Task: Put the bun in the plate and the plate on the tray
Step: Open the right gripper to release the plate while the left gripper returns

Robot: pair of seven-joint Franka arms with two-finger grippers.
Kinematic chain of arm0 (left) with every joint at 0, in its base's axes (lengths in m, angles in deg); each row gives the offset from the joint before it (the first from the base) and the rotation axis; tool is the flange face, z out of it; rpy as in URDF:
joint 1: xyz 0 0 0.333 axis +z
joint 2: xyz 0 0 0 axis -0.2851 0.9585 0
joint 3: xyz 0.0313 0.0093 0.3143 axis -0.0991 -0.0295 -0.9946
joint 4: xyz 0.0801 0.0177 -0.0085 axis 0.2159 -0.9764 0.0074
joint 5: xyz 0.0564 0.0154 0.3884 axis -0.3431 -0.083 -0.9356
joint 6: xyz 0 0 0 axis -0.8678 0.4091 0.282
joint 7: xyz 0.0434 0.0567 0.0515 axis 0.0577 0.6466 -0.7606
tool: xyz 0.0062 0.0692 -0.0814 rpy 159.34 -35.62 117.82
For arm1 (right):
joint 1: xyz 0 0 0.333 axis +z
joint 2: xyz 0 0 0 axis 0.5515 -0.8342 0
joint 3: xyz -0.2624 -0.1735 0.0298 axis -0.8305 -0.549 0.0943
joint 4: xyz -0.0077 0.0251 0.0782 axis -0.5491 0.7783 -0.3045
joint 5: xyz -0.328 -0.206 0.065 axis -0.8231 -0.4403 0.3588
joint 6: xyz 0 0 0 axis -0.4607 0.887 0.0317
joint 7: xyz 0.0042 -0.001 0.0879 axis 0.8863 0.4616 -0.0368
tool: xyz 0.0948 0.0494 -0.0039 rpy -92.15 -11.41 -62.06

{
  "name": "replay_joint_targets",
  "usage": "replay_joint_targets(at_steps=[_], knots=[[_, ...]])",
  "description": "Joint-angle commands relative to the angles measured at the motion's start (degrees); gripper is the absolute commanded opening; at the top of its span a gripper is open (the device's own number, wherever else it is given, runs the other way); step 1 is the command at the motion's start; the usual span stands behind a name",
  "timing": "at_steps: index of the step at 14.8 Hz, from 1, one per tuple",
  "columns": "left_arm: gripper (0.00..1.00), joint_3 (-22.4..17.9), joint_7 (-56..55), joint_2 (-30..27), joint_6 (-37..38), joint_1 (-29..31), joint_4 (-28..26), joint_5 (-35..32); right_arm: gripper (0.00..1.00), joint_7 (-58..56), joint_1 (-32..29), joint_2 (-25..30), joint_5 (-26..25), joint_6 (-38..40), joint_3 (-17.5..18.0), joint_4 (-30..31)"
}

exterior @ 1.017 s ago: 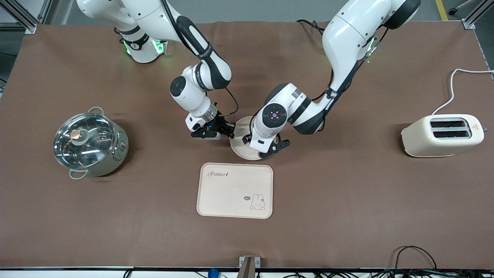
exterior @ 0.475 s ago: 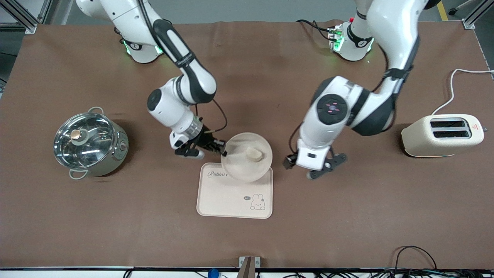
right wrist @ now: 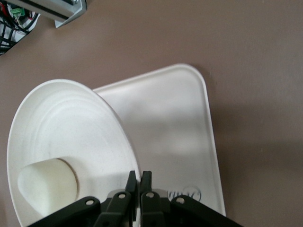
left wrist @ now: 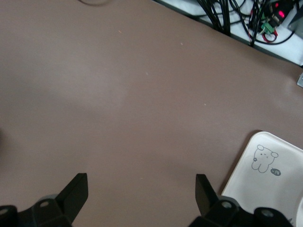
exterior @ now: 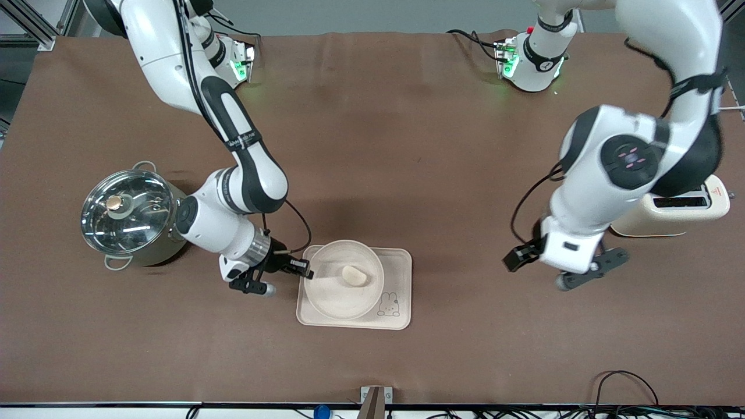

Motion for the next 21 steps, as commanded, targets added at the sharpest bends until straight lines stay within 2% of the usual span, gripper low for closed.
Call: replay_joint_targets(at_steps=[1,3,9,10,11,12,13,15,17,18,20,21], knots=[[1.0,0.3,3.7,-6.5,5.9,1.1,-1.2,-0.9,0.01,3.1,0.5,-8.2,-3.3,-0.2,0.0,-7.4],[1.0,0.3,8.4,-9.7,9.5,2.0,-1.1,-0.7,0.01,2.9,0.3,-9.8,-3.3,-0.5,0.1,-8.6],[1.0,0.4,22.0,-17.3,18.0,7.0,-1.2,3.6,0.01,3.3,1.1,-10.0,-3.2,-1.1,0.1,-8.0],[1.0,0.4,23.5,-18.0,18.9,7.2,-1.2,4.0,0.07,3.4,1.0,-10.0,-2.9,-1.1,0.2,-8.0],[1.0,0.3,25.3,-18.7,19.8,7.3,-1.2,4.0,0.34,3.7,0.6,-9.9,-2.7,-0.8,0.2,-8.1],[1.0,0.2,27.5,-19.1,20.1,7.5,-1.2,4.1,0.53,4.6,0.1,-9.6,-2.6,-0.4,0.2,-8.0],[1.0,0.3,29.7,-19.8,20.8,8.8,-1.2,4.3,0.81,5.8,0.5,-9.1,-2.6,-0.3,0.2,-7.2],[1.0,-0.1,34.4,-20.9,22.7,9.9,-1.5,6.8,1.0,6.6,0.8,-6.1,-2.8,-0.1,0.2,-4.0],[1.0,-4.8,37.1,-24.1,23.9,8.3,-4.1,9.8,1.0,6.6,0.5,-1.1,-3.3,1.0,-0.1,0.4],[1.0,-6.9,37.8,-25.9,23.9,7.7,-6.2,12.0,1.0,6.2,0.4,2.1,-3.5,2.6,-1.4,3.1],[1.0,-10.7,39.8,-28.8,23.9,4.2,-9.7,12.7,1.0,6.2,1.0,8.9,-5.6,8.9,-6.3,6.5],[1.0,-12.0,39.8,-29.7,23.9,3.4,-10.8,12.7,1.0,6.2,0.9,11.8,-9.5,14.7,-8.7,6.5]])
